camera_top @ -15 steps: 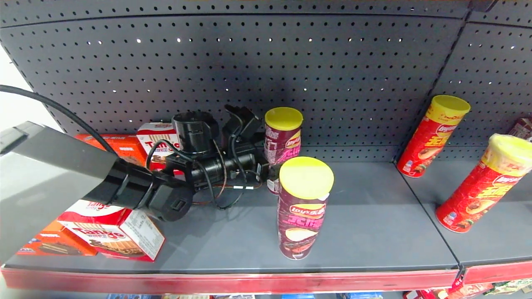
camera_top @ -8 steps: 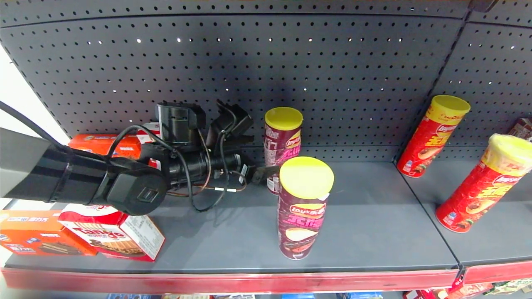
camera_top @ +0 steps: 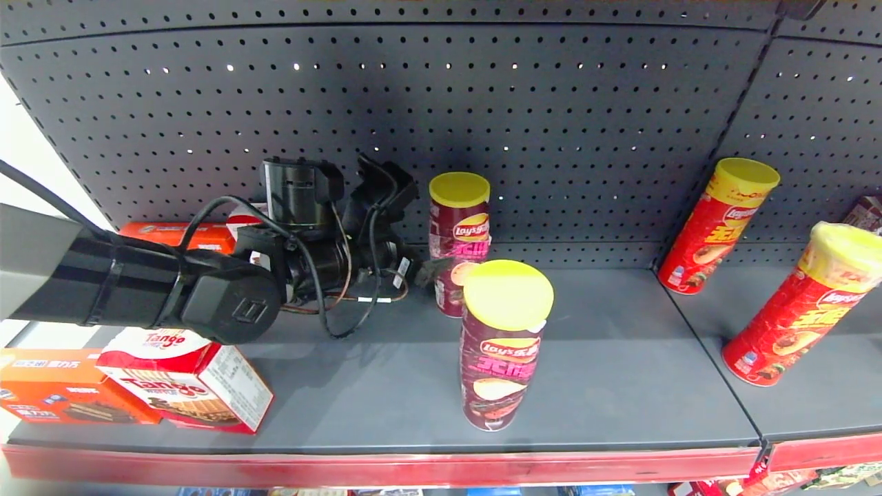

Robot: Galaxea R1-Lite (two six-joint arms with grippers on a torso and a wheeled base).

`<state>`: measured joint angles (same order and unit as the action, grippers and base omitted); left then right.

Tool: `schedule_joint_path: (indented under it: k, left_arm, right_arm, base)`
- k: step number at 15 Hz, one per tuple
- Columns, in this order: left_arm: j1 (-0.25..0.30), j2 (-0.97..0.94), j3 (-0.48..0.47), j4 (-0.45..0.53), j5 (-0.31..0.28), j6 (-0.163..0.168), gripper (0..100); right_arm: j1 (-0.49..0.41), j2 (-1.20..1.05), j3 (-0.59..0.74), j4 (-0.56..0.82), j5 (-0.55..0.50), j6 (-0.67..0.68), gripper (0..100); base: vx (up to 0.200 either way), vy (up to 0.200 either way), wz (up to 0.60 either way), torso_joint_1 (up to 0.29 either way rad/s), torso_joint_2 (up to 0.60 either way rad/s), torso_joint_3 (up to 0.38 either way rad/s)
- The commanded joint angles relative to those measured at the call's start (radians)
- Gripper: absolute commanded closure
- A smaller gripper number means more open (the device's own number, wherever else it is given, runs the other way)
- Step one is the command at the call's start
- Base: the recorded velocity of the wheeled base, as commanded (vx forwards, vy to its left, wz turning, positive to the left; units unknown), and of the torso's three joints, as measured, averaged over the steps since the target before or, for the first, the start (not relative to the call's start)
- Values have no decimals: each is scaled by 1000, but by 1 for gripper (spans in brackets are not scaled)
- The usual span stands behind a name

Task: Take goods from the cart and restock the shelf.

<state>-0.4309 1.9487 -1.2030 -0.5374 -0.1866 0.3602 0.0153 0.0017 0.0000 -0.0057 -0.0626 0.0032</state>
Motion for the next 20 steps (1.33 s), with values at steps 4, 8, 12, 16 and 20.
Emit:
schedule_joint_path:
  k: [4, 8, 12, 16, 20]
  left_arm:
    - [12, 7, 5, -3, 15, 23, 0]
    - [23, -10, 31, -12, 29, 23, 0]
    - [53, -68, 92, -19, 45, 26, 0]
    - [66, -56, 102, -22, 76, 68, 0]
    - [60, 15, 62, -49, 85, 68, 0]
  right_arm:
    - [0, 1, 0, 0, 0, 0, 0]
    - [0, 1, 0, -2, 0, 0, 0]
    - [0, 1, 0, -2, 0, 0, 0]
    - [0, 1, 0, 0, 0, 0, 0]
    - [0, 1, 0, -2, 0, 0, 0]
  base:
    - [0, 0, 0, 0, 0, 0]
    - [0, 0, 0, 0, 0, 0]
    - [0, 0, 0, 0, 0, 0]
    - [0, 0, 0, 0, 0, 0]
    - [0, 0, 0, 0, 0, 0]
